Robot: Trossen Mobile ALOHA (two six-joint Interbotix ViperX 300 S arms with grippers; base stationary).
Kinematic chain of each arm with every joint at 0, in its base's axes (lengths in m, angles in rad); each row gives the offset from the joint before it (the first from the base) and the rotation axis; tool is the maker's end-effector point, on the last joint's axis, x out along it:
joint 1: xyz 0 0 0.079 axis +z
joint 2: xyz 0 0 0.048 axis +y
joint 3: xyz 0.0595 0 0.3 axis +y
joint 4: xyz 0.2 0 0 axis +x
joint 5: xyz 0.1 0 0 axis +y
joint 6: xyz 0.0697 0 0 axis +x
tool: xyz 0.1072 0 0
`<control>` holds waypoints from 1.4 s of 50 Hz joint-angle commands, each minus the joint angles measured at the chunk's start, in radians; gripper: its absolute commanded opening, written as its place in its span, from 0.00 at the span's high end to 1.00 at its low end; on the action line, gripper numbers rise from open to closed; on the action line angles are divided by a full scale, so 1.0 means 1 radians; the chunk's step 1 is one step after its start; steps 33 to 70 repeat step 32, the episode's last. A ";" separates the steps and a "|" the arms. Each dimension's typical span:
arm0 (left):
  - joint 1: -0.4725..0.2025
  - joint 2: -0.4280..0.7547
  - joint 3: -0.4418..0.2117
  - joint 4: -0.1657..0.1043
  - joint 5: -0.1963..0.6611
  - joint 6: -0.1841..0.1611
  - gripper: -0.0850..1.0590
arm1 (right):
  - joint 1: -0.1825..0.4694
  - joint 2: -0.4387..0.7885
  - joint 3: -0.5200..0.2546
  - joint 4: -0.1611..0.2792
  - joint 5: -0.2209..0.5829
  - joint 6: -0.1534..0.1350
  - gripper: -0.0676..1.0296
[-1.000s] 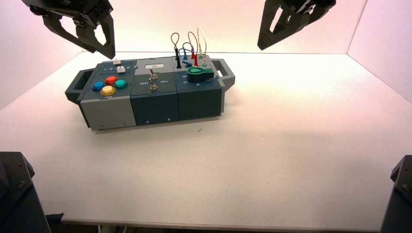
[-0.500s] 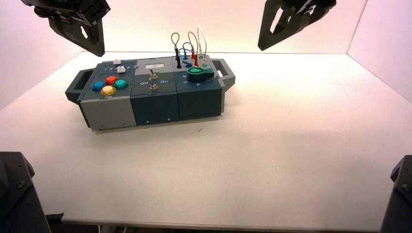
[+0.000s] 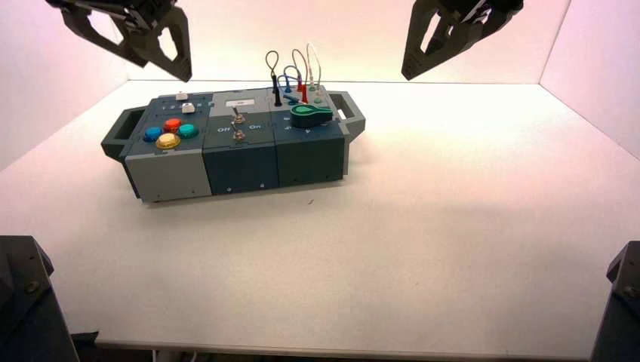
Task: Open left gripper.
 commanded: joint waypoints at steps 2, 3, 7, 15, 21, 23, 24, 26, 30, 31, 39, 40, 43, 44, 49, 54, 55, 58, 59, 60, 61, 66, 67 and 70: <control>-0.006 -0.005 -0.018 -0.002 -0.011 -0.002 0.04 | -0.003 -0.005 -0.018 -0.002 -0.003 -0.002 0.41; -0.006 -0.005 -0.018 -0.002 -0.011 -0.003 0.04 | -0.003 -0.003 -0.020 -0.003 -0.003 -0.002 0.41; -0.006 0.000 -0.018 -0.002 -0.011 -0.003 0.04 | -0.003 -0.005 -0.020 -0.002 -0.005 -0.002 0.41; -0.006 0.012 -0.017 -0.002 -0.009 -0.003 0.04 | -0.003 -0.003 -0.020 -0.002 -0.005 -0.002 0.41; -0.006 0.026 -0.015 -0.002 -0.006 -0.003 0.04 | -0.003 -0.002 -0.018 -0.002 -0.005 -0.002 0.41; -0.008 0.031 -0.015 -0.002 -0.005 -0.002 0.04 | -0.003 -0.002 -0.018 -0.002 -0.005 -0.002 0.41; -0.008 0.032 -0.015 -0.002 -0.005 -0.002 0.04 | -0.003 0.000 -0.018 -0.002 -0.005 -0.002 0.41; -0.008 0.032 -0.014 -0.002 -0.003 -0.003 0.04 | -0.003 0.000 -0.018 -0.002 -0.005 -0.002 0.41; -0.011 0.032 -0.012 -0.002 -0.003 -0.002 0.04 | -0.002 0.000 -0.018 -0.002 -0.005 -0.002 0.41; -0.011 0.032 -0.012 -0.002 -0.003 -0.002 0.04 | -0.003 0.000 -0.018 -0.002 -0.005 -0.002 0.41; -0.011 0.032 -0.012 -0.002 -0.003 -0.002 0.04 | -0.003 0.000 -0.017 -0.003 -0.005 -0.002 0.41; -0.011 0.032 -0.012 -0.002 -0.003 -0.002 0.04 | -0.003 0.000 -0.017 -0.003 -0.005 -0.002 0.41; -0.011 0.032 -0.012 -0.002 -0.003 -0.002 0.04 | -0.003 0.000 -0.017 -0.003 -0.005 -0.002 0.41; -0.011 0.032 -0.012 -0.002 -0.003 -0.002 0.04 | -0.003 0.000 -0.017 -0.003 -0.005 -0.002 0.41; -0.011 0.032 -0.012 -0.002 -0.003 -0.002 0.04 | -0.003 0.000 -0.017 -0.003 -0.005 -0.002 0.41; -0.011 0.032 -0.012 -0.002 -0.003 -0.002 0.04 | -0.003 0.000 -0.017 -0.003 -0.005 -0.002 0.41; -0.011 0.032 -0.012 -0.002 -0.003 -0.002 0.04 | -0.003 0.000 -0.017 -0.003 -0.005 -0.002 0.41; -0.011 0.032 -0.012 -0.002 -0.003 -0.002 0.04 | -0.003 0.000 -0.017 -0.003 -0.005 -0.002 0.41; -0.011 0.032 -0.012 -0.002 -0.003 -0.002 0.04 | -0.003 0.000 -0.017 -0.003 -0.005 -0.002 0.41; -0.011 0.032 -0.012 -0.002 -0.003 -0.002 0.04 | -0.003 0.000 -0.017 -0.003 -0.005 -0.002 0.41; -0.011 0.032 -0.012 -0.002 -0.003 -0.002 0.04 | -0.003 0.000 -0.017 -0.003 -0.005 -0.002 0.41; -0.011 0.032 -0.012 -0.002 -0.003 -0.002 0.04 | -0.003 0.000 -0.017 -0.003 -0.005 -0.002 0.41; -0.011 0.032 -0.012 -0.002 -0.003 -0.002 0.04 | -0.003 0.000 -0.017 -0.003 -0.005 -0.002 0.41; -0.011 0.032 -0.012 -0.002 -0.003 -0.002 0.04 | -0.003 0.000 -0.017 -0.003 -0.005 -0.002 0.41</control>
